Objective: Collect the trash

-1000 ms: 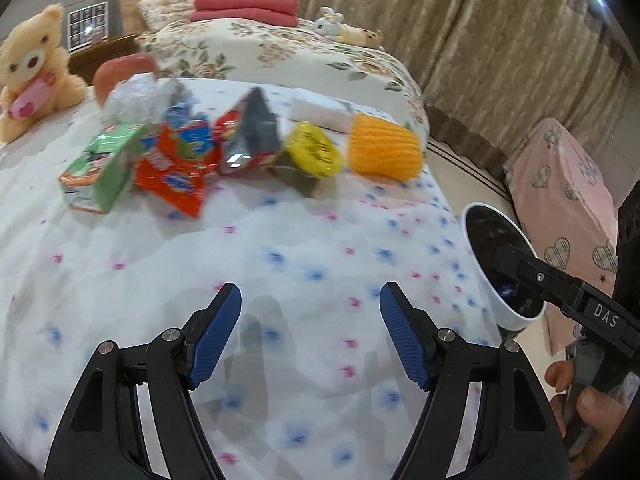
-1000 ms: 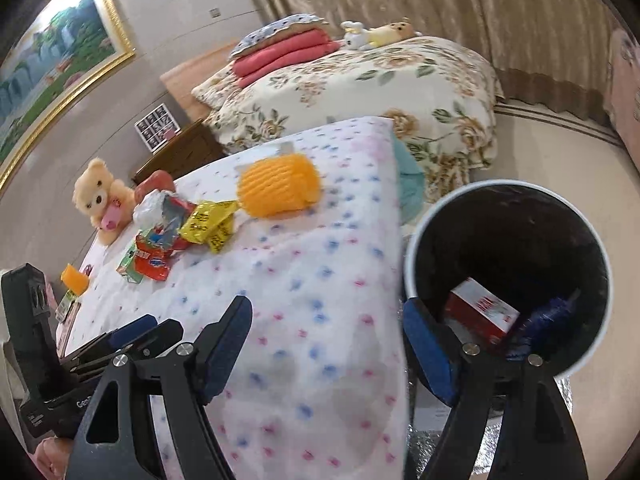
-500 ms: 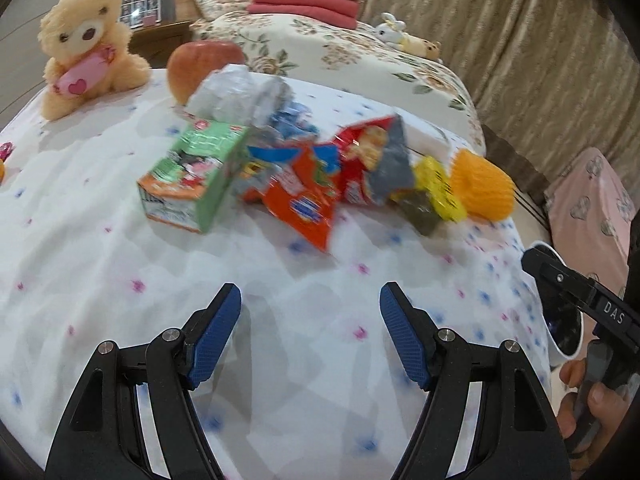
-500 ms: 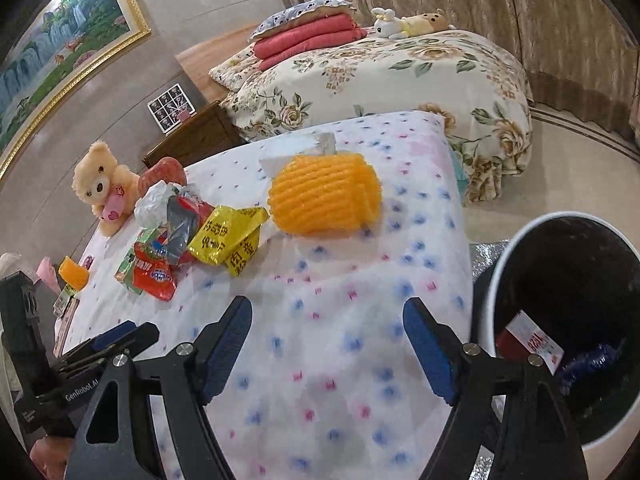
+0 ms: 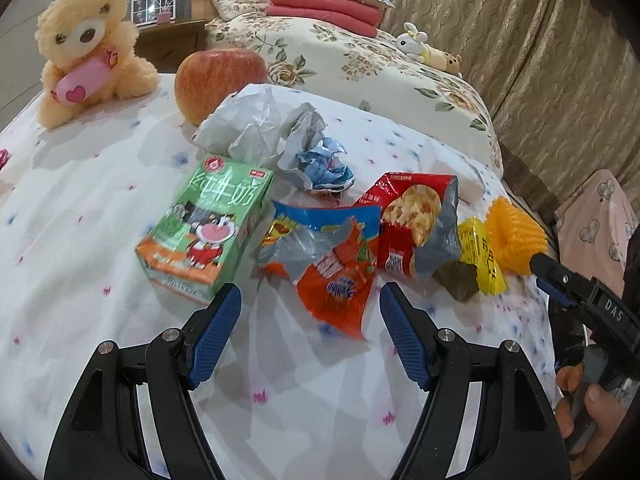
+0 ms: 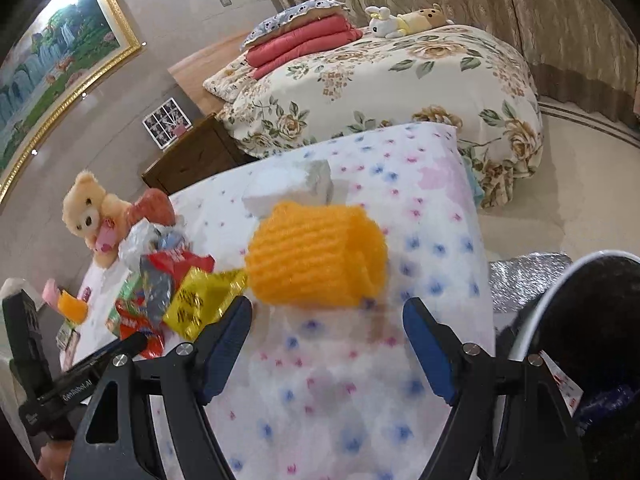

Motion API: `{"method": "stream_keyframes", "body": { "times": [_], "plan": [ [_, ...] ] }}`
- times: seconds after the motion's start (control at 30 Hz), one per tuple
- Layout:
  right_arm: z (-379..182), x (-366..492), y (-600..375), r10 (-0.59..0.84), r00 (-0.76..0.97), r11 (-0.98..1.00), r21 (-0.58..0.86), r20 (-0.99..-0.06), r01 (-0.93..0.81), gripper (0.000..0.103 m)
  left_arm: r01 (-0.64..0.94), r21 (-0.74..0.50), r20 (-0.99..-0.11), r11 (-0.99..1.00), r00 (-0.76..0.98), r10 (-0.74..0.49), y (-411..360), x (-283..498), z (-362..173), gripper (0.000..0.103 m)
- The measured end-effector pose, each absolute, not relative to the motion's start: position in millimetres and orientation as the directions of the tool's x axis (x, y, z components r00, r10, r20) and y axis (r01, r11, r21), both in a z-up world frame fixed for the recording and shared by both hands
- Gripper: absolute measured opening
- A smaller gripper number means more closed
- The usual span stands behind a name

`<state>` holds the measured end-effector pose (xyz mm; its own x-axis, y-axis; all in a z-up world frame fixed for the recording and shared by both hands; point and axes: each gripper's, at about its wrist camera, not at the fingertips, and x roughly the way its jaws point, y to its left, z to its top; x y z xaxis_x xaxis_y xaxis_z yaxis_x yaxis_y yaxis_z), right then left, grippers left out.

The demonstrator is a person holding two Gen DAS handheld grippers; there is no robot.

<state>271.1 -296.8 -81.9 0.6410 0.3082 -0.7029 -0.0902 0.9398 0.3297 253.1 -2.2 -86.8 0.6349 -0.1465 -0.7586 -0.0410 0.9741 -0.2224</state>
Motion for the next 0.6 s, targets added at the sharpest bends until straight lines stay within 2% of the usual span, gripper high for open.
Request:
{"method": "stream_keyframes", "body": {
  "times": [0.13,0.17,0.23,0.27,0.3,0.37,0.4,0.6],
  "plan": [
    [-85.1,281.0,-292.3,0.314,0.636,0.94,0.327,-0.705,-0.101,0.078,-0.034,-0.225,-0.753,0.974,0.64,-0.152,-3.4,255.4,-87.9,0.071],
    [-86.0,281.5,-291.6,0.317,0.636,0.939,0.328,-0.704,-0.104,0.075,-0.031,-0.228,-0.751,0.973,0.641,-0.156,-3.2,255.4,-88.0,0.065],
    [-87.3,282.8,-290.8,0.313,0.633,0.941,0.323,-0.708,-0.103,0.056,-0.029,-0.24,-0.75,0.97,0.64,-0.166,-3.1,256.5,-88.5,0.052],
    [-88.2,283.2,-290.6,0.313,0.628,0.941,0.324,-0.712,-0.101,0.038,-0.024,-0.247,-0.751,0.969,0.637,-0.176,-3.3,257.5,-89.1,0.043],
    [-89.6,283.4,-290.5,0.316,0.622,0.939,0.328,-0.717,-0.099,0.024,-0.018,-0.254,-0.752,0.967,0.632,-0.185,-3.3,258.0,-90.2,0.037],
    [-90.8,281.6,-289.4,0.31,0.617,0.943,0.317,-0.723,-0.101,0.011,-0.005,-0.264,-0.755,0.964,0.623,-0.204,-5.0,259.7,-92.3,0.016],
    [-90.8,279.9,-288.9,0.311,0.619,0.943,0.314,-0.721,-0.108,0.003,0.002,-0.272,-0.754,0.962,0.621,-0.214,-5.3,259.6,-92.9,0.012],
    [-84.5,260.5,-285.4,0.328,0.634,0.94,0.307,-0.7,-0.148,0.003,0.029,-0.279,-0.722,0.96,0.653,-0.229,-6.2,248.1,-86.8,0.003]
  ]
}}
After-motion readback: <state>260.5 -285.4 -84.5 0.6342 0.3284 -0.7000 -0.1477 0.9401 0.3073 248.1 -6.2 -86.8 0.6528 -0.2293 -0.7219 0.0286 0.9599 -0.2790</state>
